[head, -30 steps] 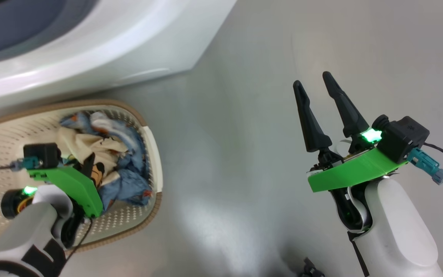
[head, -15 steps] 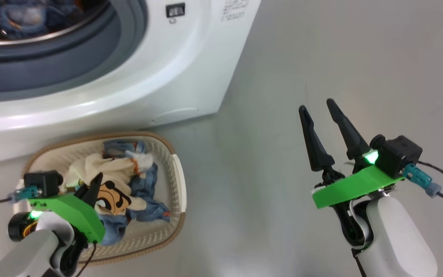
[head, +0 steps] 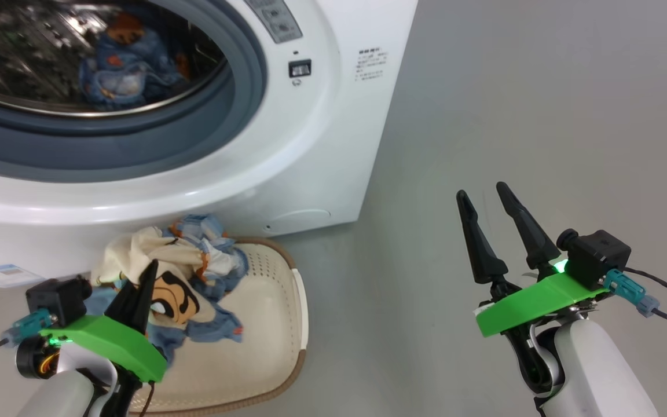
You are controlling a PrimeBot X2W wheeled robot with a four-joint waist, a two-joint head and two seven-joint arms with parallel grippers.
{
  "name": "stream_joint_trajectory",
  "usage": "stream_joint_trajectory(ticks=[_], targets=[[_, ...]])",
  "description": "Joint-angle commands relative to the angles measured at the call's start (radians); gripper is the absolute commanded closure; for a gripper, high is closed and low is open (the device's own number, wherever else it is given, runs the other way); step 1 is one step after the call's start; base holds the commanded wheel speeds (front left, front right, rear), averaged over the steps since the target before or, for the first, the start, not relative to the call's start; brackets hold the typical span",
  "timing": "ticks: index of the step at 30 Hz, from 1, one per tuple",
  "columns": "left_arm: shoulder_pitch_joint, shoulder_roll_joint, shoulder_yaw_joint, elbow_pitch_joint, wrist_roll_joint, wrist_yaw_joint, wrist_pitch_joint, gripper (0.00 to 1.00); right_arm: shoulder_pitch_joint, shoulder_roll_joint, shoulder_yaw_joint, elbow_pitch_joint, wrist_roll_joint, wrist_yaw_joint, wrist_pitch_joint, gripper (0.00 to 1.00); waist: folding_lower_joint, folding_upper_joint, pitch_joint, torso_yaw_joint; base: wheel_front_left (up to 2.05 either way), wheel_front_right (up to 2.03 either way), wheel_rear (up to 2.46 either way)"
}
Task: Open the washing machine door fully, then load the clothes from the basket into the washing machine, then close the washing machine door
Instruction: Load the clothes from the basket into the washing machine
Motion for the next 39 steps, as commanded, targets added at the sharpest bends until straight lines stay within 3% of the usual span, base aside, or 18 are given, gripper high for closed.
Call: stream_joint_trajectory(ticks=[1,9,19,39], targets=[[0.020,0.025,0.076,-0.061,0.037,0.016,-0.013,1.00,0.020,0.004,0.014,-0.018,-0.016,0.002,-0.012,0.00,0.0000,0.0000,-0.049,0.027,0.00,0.00,0.00],[0.128,-0.008,0.220,-0.229,0.155,0.067,-0.013,1.00,0.046,-0.012,0.007,0.000,-0.015,0.002,-0.012,0.00,0.0000,0.0000,-0.121,0.041,0.00,0.00,0.00],[0.236,-0.061,0.345,-0.402,0.288,0.097,-0.013,1.00,0.077,-0.042,-0.003,0.004,-0.007,0.002,-0.012,0.00,0.0000,0.0000,-0.172,0.060,0.00,0.00,0.00],[0.271,-0.157,0.444,-0.460,0.408,0.048,-0.014,1.00,0.088,-0.060,0.005,0.009,-0.001,0.002,-0.012,0.00,0.0000,0.0000,-0.193,0.063,0.00,0.00,0.00]])
